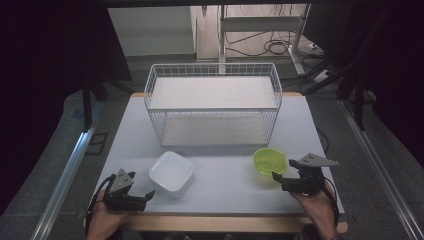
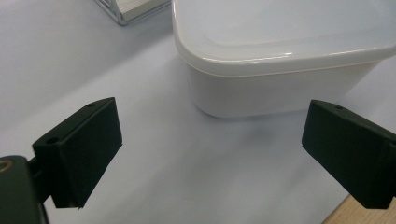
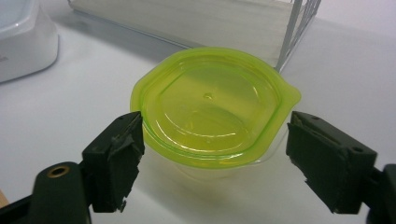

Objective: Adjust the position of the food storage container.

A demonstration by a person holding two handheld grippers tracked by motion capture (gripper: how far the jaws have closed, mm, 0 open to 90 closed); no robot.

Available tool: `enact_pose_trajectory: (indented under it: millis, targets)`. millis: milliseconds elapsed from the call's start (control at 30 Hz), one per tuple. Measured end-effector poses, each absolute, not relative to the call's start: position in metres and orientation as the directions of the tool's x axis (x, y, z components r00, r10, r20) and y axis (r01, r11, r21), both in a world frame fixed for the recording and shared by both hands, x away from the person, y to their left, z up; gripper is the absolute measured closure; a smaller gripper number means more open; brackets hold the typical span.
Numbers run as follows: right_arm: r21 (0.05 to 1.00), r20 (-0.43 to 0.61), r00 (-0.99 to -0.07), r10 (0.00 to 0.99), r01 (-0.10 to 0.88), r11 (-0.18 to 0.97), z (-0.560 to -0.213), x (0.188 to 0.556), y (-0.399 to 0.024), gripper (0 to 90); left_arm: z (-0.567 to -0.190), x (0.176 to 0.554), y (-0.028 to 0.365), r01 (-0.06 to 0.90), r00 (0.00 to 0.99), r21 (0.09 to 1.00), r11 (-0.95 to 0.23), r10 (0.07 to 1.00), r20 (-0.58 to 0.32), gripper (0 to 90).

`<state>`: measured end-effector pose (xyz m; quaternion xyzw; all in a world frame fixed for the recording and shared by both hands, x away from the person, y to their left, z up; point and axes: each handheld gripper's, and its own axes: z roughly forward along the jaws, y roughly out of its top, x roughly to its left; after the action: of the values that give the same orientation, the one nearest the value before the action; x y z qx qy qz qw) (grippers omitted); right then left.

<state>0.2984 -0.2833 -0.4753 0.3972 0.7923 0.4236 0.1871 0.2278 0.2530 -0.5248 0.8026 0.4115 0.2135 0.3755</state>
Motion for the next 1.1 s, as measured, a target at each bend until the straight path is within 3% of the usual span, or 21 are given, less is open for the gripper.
enact_pose_trajectory:
  millis: [267, 833, 1100]
  targets:
    - [0.823, 0.027, -0.629, 0.777, 0.456, 0.340, -0.468, 0.299, -0.278, 31.7, -0.524, 0.227, 0.254, 0.496, 0.572, 0.783, -0.376, 0.819, 0.032, 5.4]
    - [0.774, -0.021, -0.723, 0.691, 0.426, 0.469, -0.456, 0.322, -0.232, 86.9, -0.525, 0.226, 0.252, 0.481, 0.567, 0.777, -0.407, 0.820, 0.079, 5.7]
    - [0.765, 0.007, -0.715, 0.699, 0.454, 0.457, -0.456, 0.349, -0.209, 89.4, -0.525, 0.227, 0.252, 0.485, 0.563, 0.776, -0.404, 0.823, 0.076, 5.7]
